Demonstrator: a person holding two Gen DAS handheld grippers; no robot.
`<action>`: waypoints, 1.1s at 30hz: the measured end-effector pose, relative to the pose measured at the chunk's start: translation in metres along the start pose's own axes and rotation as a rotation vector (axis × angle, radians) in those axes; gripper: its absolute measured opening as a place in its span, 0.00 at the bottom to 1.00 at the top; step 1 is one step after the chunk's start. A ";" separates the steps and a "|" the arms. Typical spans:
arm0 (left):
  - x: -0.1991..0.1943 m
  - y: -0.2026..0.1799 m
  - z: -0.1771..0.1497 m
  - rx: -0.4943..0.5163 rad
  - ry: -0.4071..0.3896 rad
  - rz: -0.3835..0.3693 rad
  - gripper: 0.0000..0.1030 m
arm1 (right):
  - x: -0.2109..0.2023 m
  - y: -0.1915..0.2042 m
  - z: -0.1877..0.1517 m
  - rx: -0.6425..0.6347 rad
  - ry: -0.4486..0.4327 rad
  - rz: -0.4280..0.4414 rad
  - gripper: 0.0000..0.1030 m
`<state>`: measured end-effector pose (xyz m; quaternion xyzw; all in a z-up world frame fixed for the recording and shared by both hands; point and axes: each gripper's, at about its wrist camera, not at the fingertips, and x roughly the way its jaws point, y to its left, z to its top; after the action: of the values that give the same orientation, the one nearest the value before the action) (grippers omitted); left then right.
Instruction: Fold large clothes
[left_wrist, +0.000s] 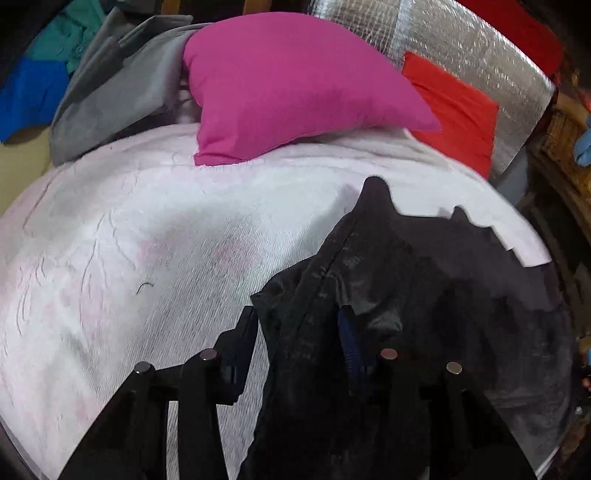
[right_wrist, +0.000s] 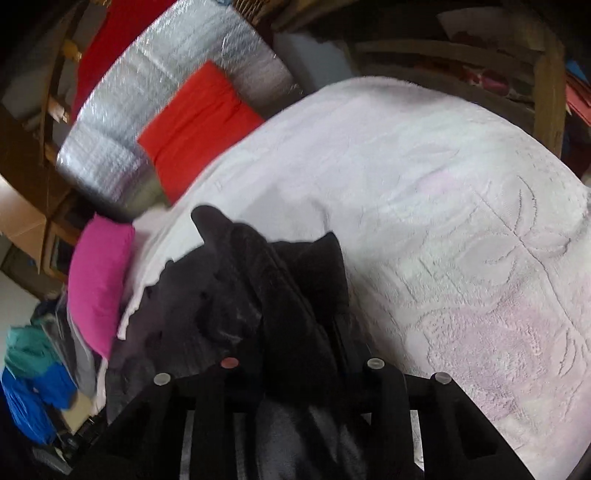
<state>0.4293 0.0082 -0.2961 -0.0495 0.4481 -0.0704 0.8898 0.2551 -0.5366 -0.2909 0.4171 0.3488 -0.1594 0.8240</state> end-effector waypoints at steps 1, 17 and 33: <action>0.004 0.000 0.000 0.000 0.011 0.006 0.46 | 0.010 -0.004 -0.002 0.014 0.032 -0.021 0.32; -0.023 -0.006 0.043 -0.011 -0.061 0.029 0.61 | -0.005 0.058 0.039 -0.025 -0.068 0.086 0.76; 0.071 -0.058 0.107 0.158 0.079 0.022 0.61 | 0.104 0.118 0.078 -0.227 0.011 -0.099 0.60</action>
<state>0.5528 -0.0587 -0.2801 0.0285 0.4764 -0.0977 0.8733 0.4285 -0.5251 -0.2647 0.3045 0.3892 -0.1570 0.8551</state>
